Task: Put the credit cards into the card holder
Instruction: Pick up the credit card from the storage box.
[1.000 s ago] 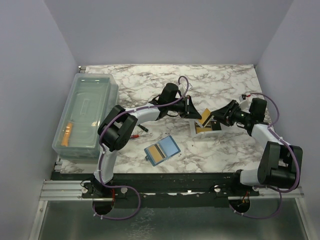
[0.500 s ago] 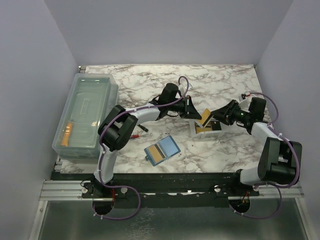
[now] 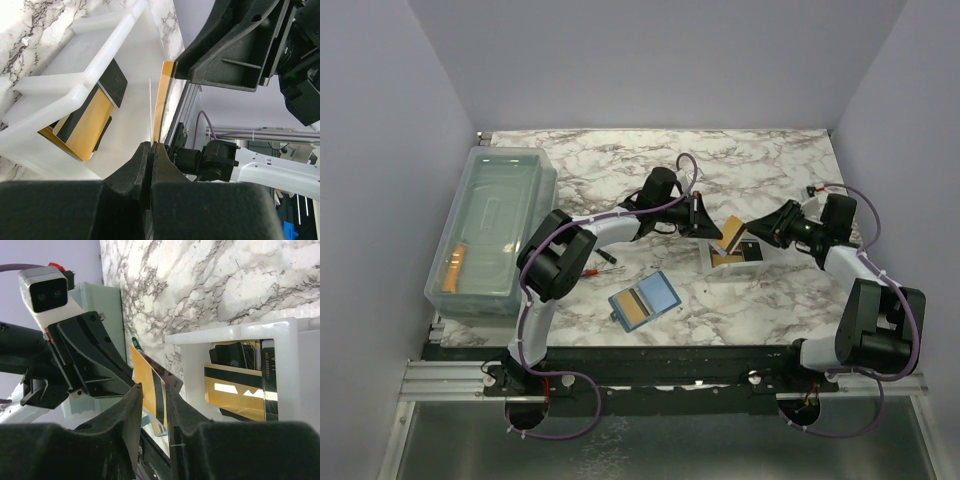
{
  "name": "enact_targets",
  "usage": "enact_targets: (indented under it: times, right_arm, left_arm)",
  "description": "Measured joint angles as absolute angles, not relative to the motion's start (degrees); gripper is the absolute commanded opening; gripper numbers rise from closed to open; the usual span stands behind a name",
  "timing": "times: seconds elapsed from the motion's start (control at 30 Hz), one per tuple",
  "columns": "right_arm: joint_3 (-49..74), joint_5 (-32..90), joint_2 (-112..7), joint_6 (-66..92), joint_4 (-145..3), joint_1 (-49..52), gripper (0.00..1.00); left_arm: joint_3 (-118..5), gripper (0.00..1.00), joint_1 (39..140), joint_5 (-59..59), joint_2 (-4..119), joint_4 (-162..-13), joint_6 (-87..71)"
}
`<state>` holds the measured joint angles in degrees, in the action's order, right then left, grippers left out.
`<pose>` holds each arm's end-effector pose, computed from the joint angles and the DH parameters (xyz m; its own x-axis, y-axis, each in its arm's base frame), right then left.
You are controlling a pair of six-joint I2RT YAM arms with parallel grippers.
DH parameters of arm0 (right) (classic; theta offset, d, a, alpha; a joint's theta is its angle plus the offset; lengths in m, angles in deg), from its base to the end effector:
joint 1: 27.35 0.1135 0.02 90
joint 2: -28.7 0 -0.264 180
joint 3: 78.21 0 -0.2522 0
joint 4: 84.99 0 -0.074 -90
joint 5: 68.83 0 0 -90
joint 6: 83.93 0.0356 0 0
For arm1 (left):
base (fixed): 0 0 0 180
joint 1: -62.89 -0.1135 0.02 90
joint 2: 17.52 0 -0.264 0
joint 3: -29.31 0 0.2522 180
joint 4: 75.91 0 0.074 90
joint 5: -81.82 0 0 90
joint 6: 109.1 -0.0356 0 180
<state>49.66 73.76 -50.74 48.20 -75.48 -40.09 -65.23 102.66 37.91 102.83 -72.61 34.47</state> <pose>0.2718 -0.0325 0.2000 -0.7597 0.5896 -0.2744 0.0315 0.4548 0.8900 0.3461 -0.3214 0.1937 -0.9433 0.0591 -0.3267 0.3305 0.2608 -0.9071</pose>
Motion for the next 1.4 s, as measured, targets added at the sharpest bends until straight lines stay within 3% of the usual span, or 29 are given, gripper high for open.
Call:
enact_targets:
  times: [0.97, 1.03, 1.13, 1.4]
  right_arm:
    - [58.4, 83.5, -53.1, 64.8, -101.6, -40.5, 0.27]
    - [58.7, 83.6, -53.1, 65.2, -101.9, -40.5, 0.23]
    - [59.1, 83.7, -53.1, 65.7, -102.5, -40.5, 0.02]
    - [57.2, 80.3, -53.1, 60.3, -93.5, -40.4, 0.00]
  left_arm:
    - [-65.4, 0.00, 103.0, 42.6, 105.5, -62.3, 45.4]
    - [-65.4, 0.00, 103.2, 42.6, 105.6, -61.9, 45.7]
    - [-65.4, 0.00, 103.3, 42.6, 105.7, -61.4, 46.2]
    - [-65.4, 0.00, 103.2, 42.1, 107.5, -60.7, 47.1]
